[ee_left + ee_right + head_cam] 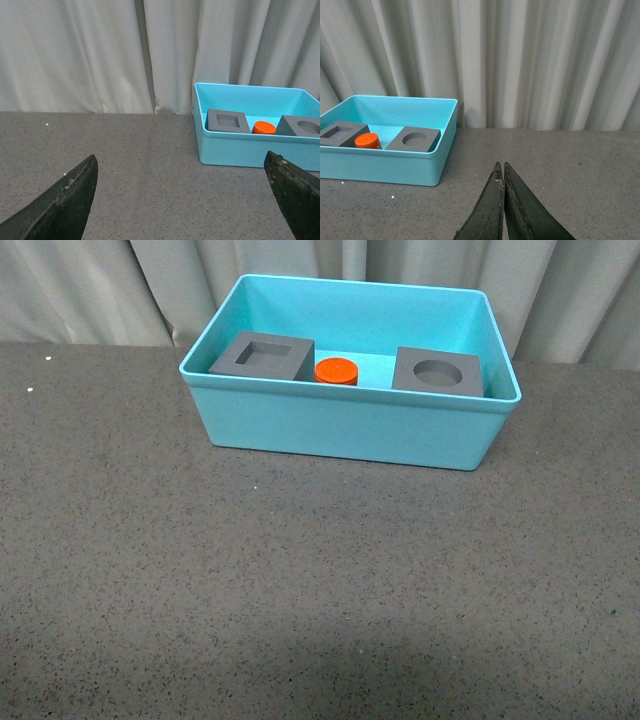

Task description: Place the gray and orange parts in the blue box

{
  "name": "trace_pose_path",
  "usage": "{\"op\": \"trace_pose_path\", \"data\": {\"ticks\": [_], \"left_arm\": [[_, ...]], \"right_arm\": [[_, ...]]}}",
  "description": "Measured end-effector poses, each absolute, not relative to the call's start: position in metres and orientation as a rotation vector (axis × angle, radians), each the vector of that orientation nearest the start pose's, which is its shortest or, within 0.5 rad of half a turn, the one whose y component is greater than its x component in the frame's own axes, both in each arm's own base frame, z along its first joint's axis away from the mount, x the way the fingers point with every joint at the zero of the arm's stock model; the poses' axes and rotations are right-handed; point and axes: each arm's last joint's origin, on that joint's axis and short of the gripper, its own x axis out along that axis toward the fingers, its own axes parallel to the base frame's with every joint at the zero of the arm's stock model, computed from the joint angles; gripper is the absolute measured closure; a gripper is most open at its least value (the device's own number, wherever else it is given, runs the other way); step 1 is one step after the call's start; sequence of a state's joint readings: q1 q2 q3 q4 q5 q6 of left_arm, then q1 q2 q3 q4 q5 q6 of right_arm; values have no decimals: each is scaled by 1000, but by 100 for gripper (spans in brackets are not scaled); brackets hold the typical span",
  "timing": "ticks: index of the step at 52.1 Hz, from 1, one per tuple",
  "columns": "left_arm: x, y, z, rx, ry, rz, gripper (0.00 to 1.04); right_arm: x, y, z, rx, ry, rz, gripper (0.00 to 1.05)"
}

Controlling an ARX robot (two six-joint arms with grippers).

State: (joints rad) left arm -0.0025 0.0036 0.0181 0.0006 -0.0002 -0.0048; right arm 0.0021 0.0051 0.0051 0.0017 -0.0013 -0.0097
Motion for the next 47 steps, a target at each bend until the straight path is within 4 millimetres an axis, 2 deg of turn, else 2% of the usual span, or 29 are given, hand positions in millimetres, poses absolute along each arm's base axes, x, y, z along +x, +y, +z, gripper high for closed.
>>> {"op": "trace_pose_path", "data": {"ticks": [2,4,13,18,27,29,32,47], "left_arm": [[97,0,169,-5,-15,-2,7],[97,0,169,-4,-15,-2,7],[97,0,169,-4,-15,-2,7],[97,0,169,-5,-15,-2,7],[97,0,169,-5,-15,-2,7],[97,0,169,-4,-15,-2,7],[97,0,169,-5,-15,-2,7],[97,0,169,-4,-15,-2,7]], "right_arm": [[98,0,165,-10,-2,3,103],[98,0,165,-10,-2,3,96],[98,0,165,-10,-2,3,64],[98,0,165,-10,-2,3,41],[98,0,165,-10,-2,3,11],[98,0,165,-9,-2,3,8],[98,0,165,-7,-2,3,10],[98,0,165,-7,-2,3,10]]}}
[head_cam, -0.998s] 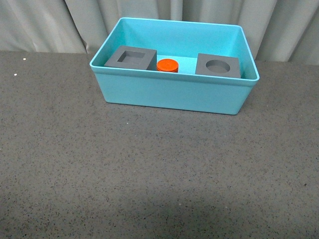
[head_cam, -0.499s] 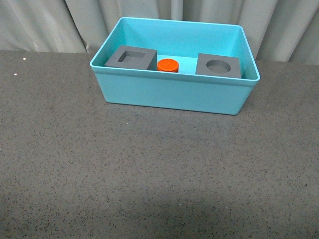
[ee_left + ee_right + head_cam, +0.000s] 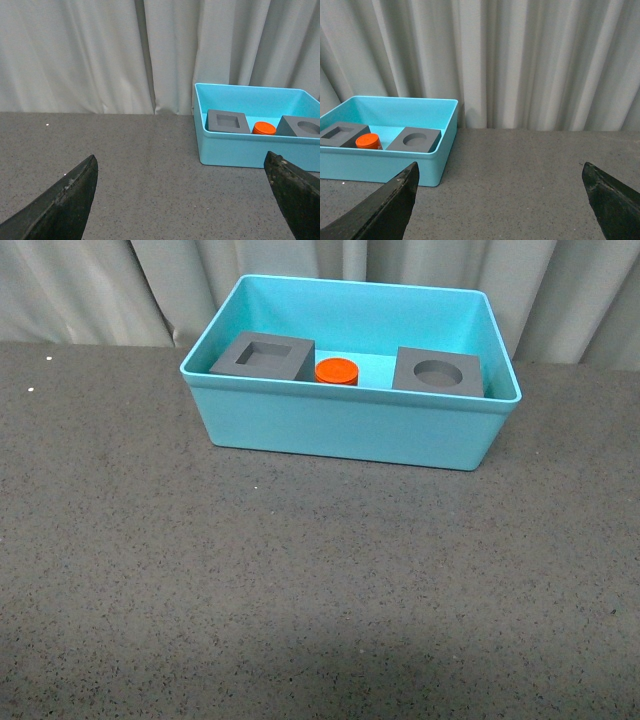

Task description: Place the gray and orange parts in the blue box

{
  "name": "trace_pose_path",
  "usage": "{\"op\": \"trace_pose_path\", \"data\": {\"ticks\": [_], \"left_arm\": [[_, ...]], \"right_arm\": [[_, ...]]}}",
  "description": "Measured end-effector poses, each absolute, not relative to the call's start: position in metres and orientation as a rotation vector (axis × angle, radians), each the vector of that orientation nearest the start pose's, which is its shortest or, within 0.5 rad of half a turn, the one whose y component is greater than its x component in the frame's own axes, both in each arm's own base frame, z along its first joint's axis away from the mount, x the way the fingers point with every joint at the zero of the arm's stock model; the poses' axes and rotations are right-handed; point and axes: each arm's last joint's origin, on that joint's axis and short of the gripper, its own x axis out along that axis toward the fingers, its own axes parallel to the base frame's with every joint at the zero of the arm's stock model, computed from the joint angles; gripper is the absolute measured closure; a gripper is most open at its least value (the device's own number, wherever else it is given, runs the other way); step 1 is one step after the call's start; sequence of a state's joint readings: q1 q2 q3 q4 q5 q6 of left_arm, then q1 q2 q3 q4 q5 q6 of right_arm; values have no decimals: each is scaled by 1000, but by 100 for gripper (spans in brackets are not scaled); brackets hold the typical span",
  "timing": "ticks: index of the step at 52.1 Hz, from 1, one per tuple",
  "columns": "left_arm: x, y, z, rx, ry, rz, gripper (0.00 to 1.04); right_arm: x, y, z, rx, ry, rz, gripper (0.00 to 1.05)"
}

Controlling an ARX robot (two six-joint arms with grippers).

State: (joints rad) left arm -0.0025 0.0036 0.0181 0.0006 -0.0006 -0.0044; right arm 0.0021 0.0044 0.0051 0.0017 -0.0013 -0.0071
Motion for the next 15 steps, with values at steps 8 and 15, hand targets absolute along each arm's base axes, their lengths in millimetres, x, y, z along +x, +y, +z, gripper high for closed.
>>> {"op": "trace_pose_path", "data": {"ticks": [8,15], "left_arm": [[97,0,169,-5,-15,-2,7],[97,0,169,-5,-15,-2,7]], "right_arm": [[98,0,165,-7,-2,3,10],[98,0,165,-7,-2,3,10]]}}
